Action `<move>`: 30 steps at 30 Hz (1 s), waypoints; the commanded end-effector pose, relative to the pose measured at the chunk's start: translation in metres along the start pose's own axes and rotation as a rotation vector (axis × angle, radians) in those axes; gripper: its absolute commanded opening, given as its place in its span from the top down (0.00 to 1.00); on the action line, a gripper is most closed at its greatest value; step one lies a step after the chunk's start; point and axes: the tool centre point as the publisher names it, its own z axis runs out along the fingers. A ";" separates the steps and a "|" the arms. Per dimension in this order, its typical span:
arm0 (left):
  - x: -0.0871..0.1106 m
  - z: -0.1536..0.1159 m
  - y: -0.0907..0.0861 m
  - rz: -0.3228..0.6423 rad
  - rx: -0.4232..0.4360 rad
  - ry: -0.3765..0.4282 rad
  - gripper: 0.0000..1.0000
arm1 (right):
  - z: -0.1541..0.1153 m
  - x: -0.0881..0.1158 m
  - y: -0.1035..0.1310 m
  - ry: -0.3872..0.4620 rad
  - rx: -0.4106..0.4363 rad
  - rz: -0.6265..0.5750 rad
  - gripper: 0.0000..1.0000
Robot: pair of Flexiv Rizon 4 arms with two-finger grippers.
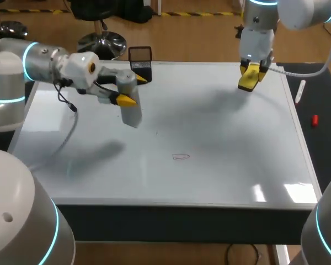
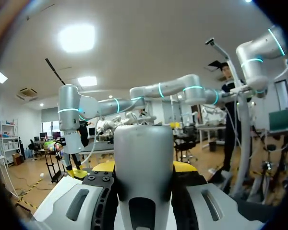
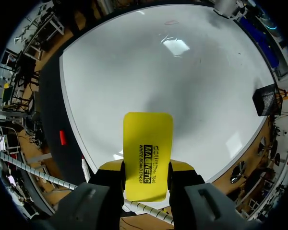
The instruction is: Pick up the inspection probe, press it on each red-marked spot on the whiteboard one by one, put down the probe, pick up the eraser, and wipe off all the red marks.
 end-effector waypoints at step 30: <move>0.016 0.110 0.071 -0.048 0.086 0.053 1.00 | -0.001 0.001 -0.001 0.003 0.001 -0.002 1.00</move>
